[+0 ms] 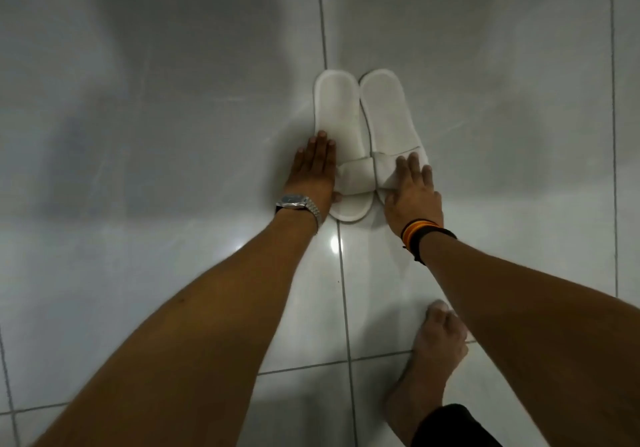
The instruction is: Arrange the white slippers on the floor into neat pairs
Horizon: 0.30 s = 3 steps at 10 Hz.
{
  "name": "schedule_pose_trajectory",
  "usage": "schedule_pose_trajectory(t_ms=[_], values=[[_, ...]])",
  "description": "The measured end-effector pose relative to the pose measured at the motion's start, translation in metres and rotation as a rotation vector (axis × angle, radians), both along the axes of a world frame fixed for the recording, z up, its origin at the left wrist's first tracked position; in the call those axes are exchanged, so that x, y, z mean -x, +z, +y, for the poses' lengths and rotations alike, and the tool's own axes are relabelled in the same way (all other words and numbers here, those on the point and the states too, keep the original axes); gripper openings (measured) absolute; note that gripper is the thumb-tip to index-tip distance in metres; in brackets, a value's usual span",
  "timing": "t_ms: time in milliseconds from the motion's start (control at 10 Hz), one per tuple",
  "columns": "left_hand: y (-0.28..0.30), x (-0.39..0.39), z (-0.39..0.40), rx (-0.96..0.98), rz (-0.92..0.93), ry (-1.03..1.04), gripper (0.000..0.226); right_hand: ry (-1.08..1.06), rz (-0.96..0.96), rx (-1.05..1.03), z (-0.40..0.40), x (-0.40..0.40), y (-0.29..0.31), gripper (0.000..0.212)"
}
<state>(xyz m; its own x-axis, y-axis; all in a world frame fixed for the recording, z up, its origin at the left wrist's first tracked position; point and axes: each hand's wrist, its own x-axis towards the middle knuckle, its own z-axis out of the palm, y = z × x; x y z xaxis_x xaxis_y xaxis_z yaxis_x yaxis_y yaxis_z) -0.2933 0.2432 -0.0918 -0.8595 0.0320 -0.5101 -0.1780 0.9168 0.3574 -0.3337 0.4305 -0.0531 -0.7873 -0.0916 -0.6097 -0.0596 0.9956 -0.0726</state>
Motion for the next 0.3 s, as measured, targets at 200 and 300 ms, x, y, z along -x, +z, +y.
schedule_pose_trajectory(t_ms=[200, 300], values=[[0.013, 0.016, 0.052, 0.017, 0.001, 0.028, 0.108, 0.007, -0.016, 0.040, 0.056, 0.033, 0.011, 0.070], [0.028, 0.011, 0.043, 0.036, 0.016, 0.015, 0.114, -0.034, 0.025, 0.099, 0.059, 0.035, 0.020, 0.071]])
